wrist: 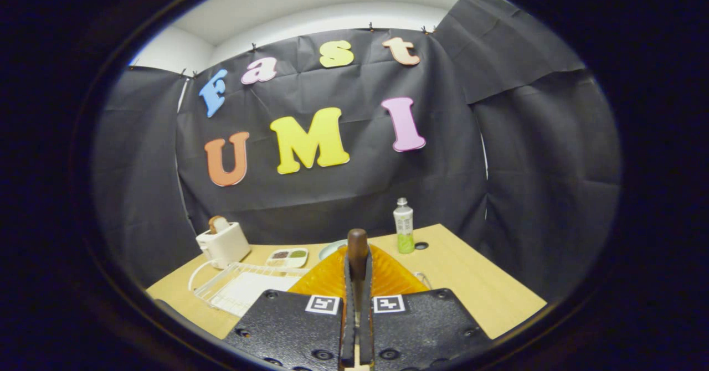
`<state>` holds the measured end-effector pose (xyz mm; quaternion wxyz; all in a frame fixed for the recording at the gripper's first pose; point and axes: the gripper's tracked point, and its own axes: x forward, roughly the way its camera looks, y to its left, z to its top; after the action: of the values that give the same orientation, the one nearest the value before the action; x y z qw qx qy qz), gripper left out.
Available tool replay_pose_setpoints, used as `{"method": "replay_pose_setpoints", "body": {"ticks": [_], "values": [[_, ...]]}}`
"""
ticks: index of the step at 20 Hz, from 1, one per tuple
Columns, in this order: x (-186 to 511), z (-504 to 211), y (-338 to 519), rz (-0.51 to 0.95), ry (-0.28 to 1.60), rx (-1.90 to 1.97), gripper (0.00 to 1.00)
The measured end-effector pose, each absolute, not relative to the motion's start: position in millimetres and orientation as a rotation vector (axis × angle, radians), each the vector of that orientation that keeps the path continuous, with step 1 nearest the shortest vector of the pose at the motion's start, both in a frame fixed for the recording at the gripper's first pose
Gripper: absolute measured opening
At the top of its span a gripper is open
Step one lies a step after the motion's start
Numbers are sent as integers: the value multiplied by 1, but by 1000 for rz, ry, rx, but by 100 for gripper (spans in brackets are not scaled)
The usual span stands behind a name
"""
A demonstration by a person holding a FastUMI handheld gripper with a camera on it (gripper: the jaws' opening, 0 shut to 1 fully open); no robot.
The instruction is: Take the plate from the dish rack, then take the spoon from the basket and place it into the plate.
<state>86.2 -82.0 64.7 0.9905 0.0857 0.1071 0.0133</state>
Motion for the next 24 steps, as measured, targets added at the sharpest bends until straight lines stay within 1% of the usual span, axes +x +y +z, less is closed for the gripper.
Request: {"method": "replay_pose_setpoints", "body": {"ticks": [9,15,18,22,23,24], "values": [[51,-28,-9,67,305,431,8],[39,-59,6,51,329,566,9],[30,-69,19,74,345,522,12],[24,-57,25,99,298,429,19],[23,-48,21,90,261,397,31],[21,-40,19,82,223,359,40]]}}
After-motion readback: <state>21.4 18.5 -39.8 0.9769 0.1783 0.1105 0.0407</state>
